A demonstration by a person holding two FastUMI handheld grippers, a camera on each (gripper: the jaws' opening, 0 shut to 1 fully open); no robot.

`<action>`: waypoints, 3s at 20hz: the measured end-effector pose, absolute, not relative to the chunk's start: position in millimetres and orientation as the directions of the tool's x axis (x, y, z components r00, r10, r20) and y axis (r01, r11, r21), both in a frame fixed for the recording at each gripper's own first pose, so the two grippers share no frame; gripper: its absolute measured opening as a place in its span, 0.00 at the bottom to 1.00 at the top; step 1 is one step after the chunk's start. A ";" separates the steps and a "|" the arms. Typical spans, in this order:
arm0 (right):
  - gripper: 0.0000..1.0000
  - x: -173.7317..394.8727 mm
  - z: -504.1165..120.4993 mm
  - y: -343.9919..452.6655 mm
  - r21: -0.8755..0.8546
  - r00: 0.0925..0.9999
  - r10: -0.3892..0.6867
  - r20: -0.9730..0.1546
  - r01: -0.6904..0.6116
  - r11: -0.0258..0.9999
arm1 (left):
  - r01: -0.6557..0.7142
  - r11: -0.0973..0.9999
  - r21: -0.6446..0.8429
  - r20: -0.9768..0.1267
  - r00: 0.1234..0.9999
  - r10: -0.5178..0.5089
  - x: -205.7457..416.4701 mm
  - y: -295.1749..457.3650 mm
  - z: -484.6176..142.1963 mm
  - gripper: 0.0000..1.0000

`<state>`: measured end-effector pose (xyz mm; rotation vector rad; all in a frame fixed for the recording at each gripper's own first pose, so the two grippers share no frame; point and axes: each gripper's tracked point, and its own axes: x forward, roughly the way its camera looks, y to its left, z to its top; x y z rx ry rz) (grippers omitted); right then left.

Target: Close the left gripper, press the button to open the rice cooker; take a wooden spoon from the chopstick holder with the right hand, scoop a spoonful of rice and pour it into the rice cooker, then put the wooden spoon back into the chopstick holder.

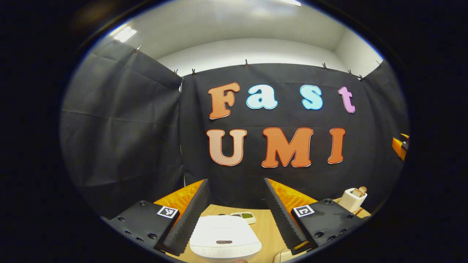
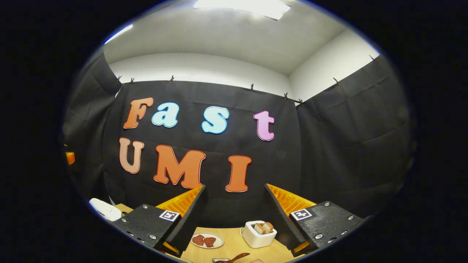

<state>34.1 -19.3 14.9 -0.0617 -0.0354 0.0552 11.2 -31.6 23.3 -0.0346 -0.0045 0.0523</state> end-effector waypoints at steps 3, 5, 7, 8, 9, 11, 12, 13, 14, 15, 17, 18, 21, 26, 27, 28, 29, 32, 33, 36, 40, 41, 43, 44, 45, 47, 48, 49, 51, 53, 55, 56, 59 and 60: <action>0.95 36.7 11.3 -17.6 -0.072 0.996 0.084 0.034 -0.082 0.994 | -0.072 0.997 0.002 0.003 0.997 0.072 11.0 -36.4 23.1 0.96; 0.95 36.4 8.6 -19.6 -0.085 0.995 0.093 0.029 -0.090 0.992 | -0.070 0.997 0.009 -0.004 0.998 0.070 10.9 -42.2 21.4 0.98; 0.97 35.0 5.6 -19.6 -0.092 0.995 0.101 0.020 -0.099 0.991 | -0.058 0.998 -0.009 -0.007 0.998 0.058 11.8 -48.8 22.3 0.98; 0.97 33.4 4.6 -20.7 -0.095 0.994 0.103 0.019 -0.101 0.990 | -0.053 0.998 -0.016 -0.004 0.999 0.053 11.6 -49.5 24.2 0.99; 0.95 32.1 3.0 -23.4 -0.092 0.994 0.104 0.020 -0.102 0.991 | -0.046 0.999 -0.023 0.000 0.999 0.046 12.8 -52.2 25.7 1.00; 0.95 29.7 -8.5 -25.2 -0.072 0.994 0.106 -0.005 -0.106 0.992 | -0.019 0.999 -0.031 0.004 1.000 0.020 15.8 -60.9 20.6 1.00; 0.95 27.5 -14.6 -26.6 -0.071 0.994 0.105 -0.023 -0.106 0.992 | -0.013 1.000 -0.025 -0.011 1.000 0.013 15.6 -63.1 11.9 0.99; 0.97 25.2 -18.9 -27.5 -0.078 0.994 0.103 -0.039 -0.106 0.991 | -0.016 1.000 -0.015 -0.026 1.000 0.015 14.7 -63.1 6.9 0.96; 0.95 22.9 -23.2 -28.4 -0.085 0.993 0.103 -0.049 -0.107 0.991 | -0.011 1.000 -0.006 -0.042 0.999 0.010 15.1 -65.5 1.6 0.99; 0.95 20.6 -25.2 -28.9 -0.092 0.993 0.103 -0.057 -0.108 0.990 | -0.014 1.000 0.000 -0.050 0.999 0.014 16.6 -66.3 0.2 0.96; 0.95 19.6 -29.6 -31.0 -0.099 0.993 0.097 -0.072 -0.104 0.990 | 0.003 1.000 -0.010 -0.054 0.999 -0.003 18.9 -68.8 1.9 0.66; 0.95 19.6 -31.6 -32.4 -0.100 0.993 0.093 -0.079 -0.101 0.990 | -0.011 1.000 -0.014 -0.061 0.998 0.011 19.6 -65.5 2.3 0.52; 0.95 18.3 -34.5 -33.5 -0.107 0.992 0.089 -0.090 -0.098 0.989 | -0.073 0.996 -0.052 -0.118 0.991 0.066 29.1 -47.2 -7.3 0.08; 0.95 14.1 -44.0 -44.5 -0.116 0.992 0.060 -0.114 -0.073 0.991 | -0.095 0.989 -0.115 -0.328 0.943 0.052 47.9 -32.4 -53.8 0.05; 0.95 12.7 -45.9 -46.4 -0.116 0.992 0.052 -0.119 -0.065 0.991 | -0.096 0.988 -0.117 -0.368 0.929 0.047 52.2 -28.8 -63.9 0.05; 0.95 11.7 -46.5 -49.6 -0.118 0.992 0.044 -0.121 -0.058 0.991 | -0.105 0.988 -0.114 -0.415 0.909 0.049 54.6 -24.8 -76.1 0.05; 0.95 11.7 -47.8 -53.6 -0.121 0.992 0.032 -0.120 -0.047 0.992 | -0.105 0.988 -0.111 -0.474 0.879 0.040 57.1 -22.1 -92.8 0.03; 0.95 8.2 -51.4 -67.2 -0.157 0.993 -0.014 -0.119 -0.005 0.988 | -0.134 0.982 -0.135 -0.632 0.775 0.019 62.6 -14.4 -138.1 0.03; 0.95 5.4 -55.0 -69.0 -0.166 0.992 -0.025 -0.126 0.004 0.986 | -0.152 0.976 -0.158 -0.684 0.730 0.003 63.0 -13.3 -152.2 0.05; 0.95 -1.1 -66.8 -76.2 -0.186 0.986 -0.058 -0.154 0.028 0.982 | -0.198 0.960 -0.198 -0.796 0.604 -0.040 61.8 -13.4 -204.0 0.07; 0.95 -6.2 -87.4 -84.2 -0.175 0.972 -0.094 -0.217 0.056 0.983 | -0.239 0.944 -0.228 -0.883 0.460 -0.096 61.9 -12.1 -249.7 0.05; 0.95 -6.6 -90.0 -87.0 -0.175 0.969 -0.102 -0.226 0.063 0.983 | -0.265 0.935 -0.234 -0.899 0.425 -0.105 60.8 -10.3 -256.9 0.05; 0.95 -7.4 -91.4 -91.0 -0.183 0.966 -0.119 -0.230 0.077 0.980 | -0.293 0.926 -0.237 -0.919 0.377 -0.115 61.8 -3.7 -271.1 0.05; 0.95 -7.4 -93.0 -90.6 -0.187 0.965 -0.125 -0.231 0.082 0.979 | -0.295 0.925 -0.240 -0.923 0.364 -0.123 63.1 -2.1 -278.0 0.05; 0.95 -7.2 -95.6 -90.5 -0.189 0.964 -0.129 -0.234 0.085 0.978 | -0.287 0.925 -0.250 -0.928 0.345 -0.143 63.5 -2.5 -283.5 0.05; 0.95 -6.3 -99.8 -87.5 -0.191 0.961 -0.129 -0.243 0.083 0.978 | -0.287 0.930 -0.227 -0.939 0.317 -0.131 63.5 1.4 -293.7 0.05; 0.95 -5.0 -101.5 -85.1 -0.194 0.961 -0.127 -0.246 0.080 0.978 | -0.285 0.934 -0.213 -0.947 0.296 -0.126 62.6 1.8 -303.0 0.05; 0.95 -4.4 -104.0 -83.4 -0.199 0.961 -0.124 -0.248 0.075 0.977 | -0.284 0.937 -0.205 -0.953 0.276 -0.125 59.5 2.1 -309.0 0.05; 0.95 -2.7 -107.8 -77.5 -0.210 0.959 -0.118 -0.258 0.064 0.976 | -0.299 0.932 -0.207 -0.951 0.286 -0.119 64.0 2.8 -307.5 0.06; 0.95 -2.5 -115.8 -70.4 -0.213 0.956 -0.097 -0.278 0.037 0.976 | -0.288 0.938 -0.195 -0.953 0.282 -0.112 63.0 1.3 -314.1 0.05; 0.95 -1.9 -122.8 -65.2 -0.206 0.953 -0.076 -0.293 0.015 0.978 | -0.261 0.947 -0.188 -0.947 0.305 -0.104 62.7 1.7 -305.3 0.05; 0.94 -1.1 -126.5 -62.0 -0.202 0.951 -0.064 -0.303 0.001 0.979 | -0.249 0.950 -0.187 -0.938 0.334 -0.097 64.1 1.8 -296.2 0.05; 0.94 4.0 -135.1 -56.3 -0.198 0.945 -0.041 -0.326 -0.025 0.980 | -0.216 0.958 -0.189 -0.883 0.463 -0.069 79.1 6.6 -257.6 0.06; 0.94 4.6 -137.9 -53.0 -0.195 0.943 -0.031 -0.332 -0.037 0.980 | -0.215 0.957 -0.192 -0.858 0.510 -0.057 84.7 10.5 -242.6 0.06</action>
